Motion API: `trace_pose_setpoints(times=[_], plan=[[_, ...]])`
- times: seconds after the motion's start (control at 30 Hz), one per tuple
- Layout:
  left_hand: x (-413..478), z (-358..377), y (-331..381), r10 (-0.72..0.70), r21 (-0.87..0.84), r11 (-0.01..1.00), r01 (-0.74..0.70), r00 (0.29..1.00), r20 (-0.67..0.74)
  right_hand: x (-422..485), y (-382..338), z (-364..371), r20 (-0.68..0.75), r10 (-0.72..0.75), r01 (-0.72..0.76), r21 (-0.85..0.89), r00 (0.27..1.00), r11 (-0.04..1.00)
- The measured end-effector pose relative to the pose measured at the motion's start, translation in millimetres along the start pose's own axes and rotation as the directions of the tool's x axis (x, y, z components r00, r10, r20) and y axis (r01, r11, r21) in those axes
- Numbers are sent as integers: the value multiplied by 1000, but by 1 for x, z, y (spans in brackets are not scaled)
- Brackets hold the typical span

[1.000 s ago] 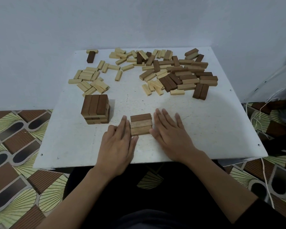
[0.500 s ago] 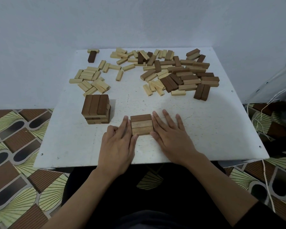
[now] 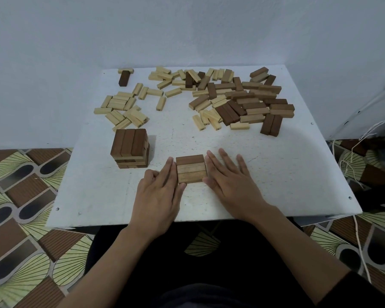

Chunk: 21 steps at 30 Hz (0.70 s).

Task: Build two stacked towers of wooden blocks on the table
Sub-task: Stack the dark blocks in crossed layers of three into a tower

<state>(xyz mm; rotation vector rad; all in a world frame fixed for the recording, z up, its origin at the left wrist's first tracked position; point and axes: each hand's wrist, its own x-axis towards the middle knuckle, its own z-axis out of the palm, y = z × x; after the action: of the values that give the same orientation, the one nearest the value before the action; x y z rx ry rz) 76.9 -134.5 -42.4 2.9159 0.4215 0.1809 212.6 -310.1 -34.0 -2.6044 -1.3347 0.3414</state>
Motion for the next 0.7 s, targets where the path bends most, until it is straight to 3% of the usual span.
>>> trace_pose_setpoints(times=[0.1, 0.23, 0.33, 0.47, 0.7], plan=[[-1, -9, -4, 12, -85, 996, -12, 1000, -1, 0, 0, -12, -2, 19, -18, 154, 1000, 988], [0, -33, -2, 16, -346, 938, -28, 999, -36, 2, 0, -36, -131, 88, -43, 312, 987, 949], [11, -41, -4, 101, -281, 953, -111, 994, -49, 13, 1, -50, -59, 9, 7, 260, 998, 966], [29, -45, -8, 195, -156, 971, -182, 978, 70, 32, 2, -55, 78, -65, 53, 149, 995, 987], [44, -43, -9, 200, -144, 973, -180, 969, 142, 45, 4, -54, 110, -92, 82, 91, 990, 992]])
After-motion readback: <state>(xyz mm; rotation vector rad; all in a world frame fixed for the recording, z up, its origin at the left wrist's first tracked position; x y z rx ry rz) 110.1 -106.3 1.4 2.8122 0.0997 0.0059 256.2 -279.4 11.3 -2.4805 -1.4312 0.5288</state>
